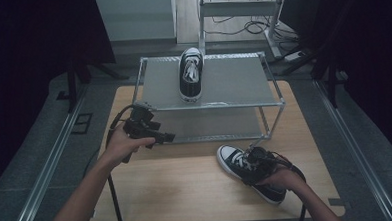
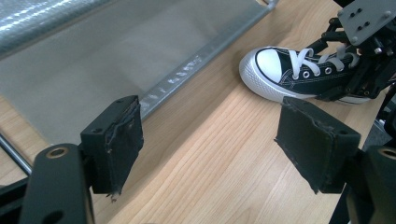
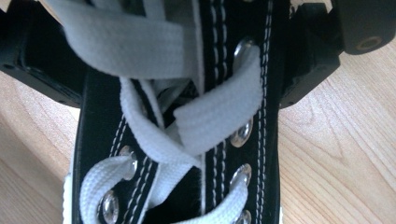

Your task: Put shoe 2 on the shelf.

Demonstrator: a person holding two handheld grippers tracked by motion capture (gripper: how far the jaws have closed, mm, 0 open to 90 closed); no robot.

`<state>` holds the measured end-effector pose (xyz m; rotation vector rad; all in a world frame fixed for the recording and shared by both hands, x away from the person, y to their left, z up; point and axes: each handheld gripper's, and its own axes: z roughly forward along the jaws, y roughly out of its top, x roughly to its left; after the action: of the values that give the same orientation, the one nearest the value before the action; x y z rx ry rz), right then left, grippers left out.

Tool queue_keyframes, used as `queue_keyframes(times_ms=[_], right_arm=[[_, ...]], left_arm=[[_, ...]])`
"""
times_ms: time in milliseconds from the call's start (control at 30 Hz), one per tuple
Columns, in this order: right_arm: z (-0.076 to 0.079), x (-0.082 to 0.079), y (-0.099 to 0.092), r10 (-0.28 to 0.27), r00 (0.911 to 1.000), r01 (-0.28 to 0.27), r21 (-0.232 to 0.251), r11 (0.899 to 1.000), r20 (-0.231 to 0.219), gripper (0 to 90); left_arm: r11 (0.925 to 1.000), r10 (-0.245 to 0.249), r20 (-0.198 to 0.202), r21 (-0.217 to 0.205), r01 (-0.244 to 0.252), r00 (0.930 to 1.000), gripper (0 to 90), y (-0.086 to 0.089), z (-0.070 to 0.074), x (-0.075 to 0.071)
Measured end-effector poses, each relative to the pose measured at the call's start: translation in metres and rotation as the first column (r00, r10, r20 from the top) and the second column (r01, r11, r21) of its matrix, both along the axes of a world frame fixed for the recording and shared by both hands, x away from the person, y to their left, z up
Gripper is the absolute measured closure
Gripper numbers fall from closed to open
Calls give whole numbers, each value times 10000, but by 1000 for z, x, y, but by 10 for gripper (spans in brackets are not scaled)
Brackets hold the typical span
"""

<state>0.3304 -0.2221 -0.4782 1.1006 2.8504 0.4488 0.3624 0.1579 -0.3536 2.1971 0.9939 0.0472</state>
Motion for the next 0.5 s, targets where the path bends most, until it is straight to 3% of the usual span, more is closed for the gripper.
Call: queue_keyframes(times_ms=[267, 500], right_arm=[[5, -1, -4, -472, 9988, 472, 45, 9989, -115, 135], [28, -9, -15, 262, 9995, -274, 603, 9978, 203, 137]], left_arm=[[10000, 46, -86, 81, -45, 10000, 229, 0, -5, 0], [9999, 42, -224, 103, -39, 9997, 231, 1, -11, 0]])
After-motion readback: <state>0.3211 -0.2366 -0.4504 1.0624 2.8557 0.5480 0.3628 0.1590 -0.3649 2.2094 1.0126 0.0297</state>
